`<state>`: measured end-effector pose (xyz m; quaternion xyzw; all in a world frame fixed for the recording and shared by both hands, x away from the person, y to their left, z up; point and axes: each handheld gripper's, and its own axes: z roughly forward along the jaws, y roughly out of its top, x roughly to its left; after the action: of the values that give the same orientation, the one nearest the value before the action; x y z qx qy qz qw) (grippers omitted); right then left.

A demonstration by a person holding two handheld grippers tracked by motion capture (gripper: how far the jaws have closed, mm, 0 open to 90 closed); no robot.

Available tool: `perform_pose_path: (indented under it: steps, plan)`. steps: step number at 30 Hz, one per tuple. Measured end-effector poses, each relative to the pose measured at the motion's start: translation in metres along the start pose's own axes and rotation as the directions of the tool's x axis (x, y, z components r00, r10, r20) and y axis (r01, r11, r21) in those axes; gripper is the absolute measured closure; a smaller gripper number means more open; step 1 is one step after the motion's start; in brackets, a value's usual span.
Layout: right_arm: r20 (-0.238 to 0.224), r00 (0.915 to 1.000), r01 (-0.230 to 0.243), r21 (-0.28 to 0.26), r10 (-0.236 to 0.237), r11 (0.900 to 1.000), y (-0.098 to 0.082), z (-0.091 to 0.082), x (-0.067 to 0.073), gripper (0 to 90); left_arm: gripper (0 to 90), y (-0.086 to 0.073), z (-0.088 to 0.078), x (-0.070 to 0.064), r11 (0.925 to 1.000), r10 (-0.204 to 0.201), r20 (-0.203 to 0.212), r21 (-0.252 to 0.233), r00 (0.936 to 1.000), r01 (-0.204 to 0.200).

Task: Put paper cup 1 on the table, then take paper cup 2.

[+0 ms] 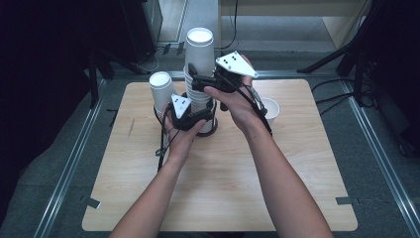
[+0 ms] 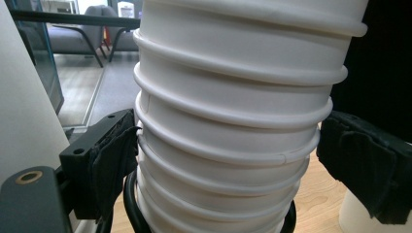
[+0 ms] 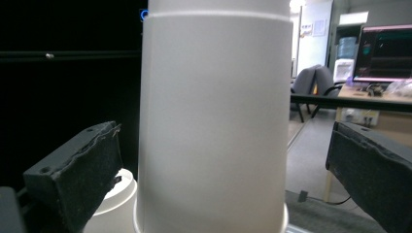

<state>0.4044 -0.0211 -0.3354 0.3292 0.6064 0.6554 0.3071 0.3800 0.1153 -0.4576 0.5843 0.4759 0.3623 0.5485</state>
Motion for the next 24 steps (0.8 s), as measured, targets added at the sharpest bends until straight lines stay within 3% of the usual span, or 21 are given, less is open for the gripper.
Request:
perform_pose_path:
  steps: [9, 16, 24]
  plan:
    - [0.002, 0.9998, -0.022, 0.038, 0.022, 0.999, -0.007, 0.014, -0.002, 1.2, 8.4, 0.0, 0.0, 0.0, 1.0, 0.008, -0.002, -0.004, 1.0, -0.008]
    - [-0.029, 0.9986, -0.042, 0.052, 0.043, 0.998, -0.01, 0.018, -0.003, 6.6, 8.6, 0.0, 0.0, 0.0, 1.0, 0.002, -0.003, -0.008, 1.0, -0.002]
    - [-0.057, 0.9958, -0.068, 0.061, 0.072, 0.996, -0.012, 0.022, -0.007, 5.5, 8.9, 0.0, 0.0, -0.001, 1.0, 0.004, -0.004, -0.008, 1.0, -0.004]
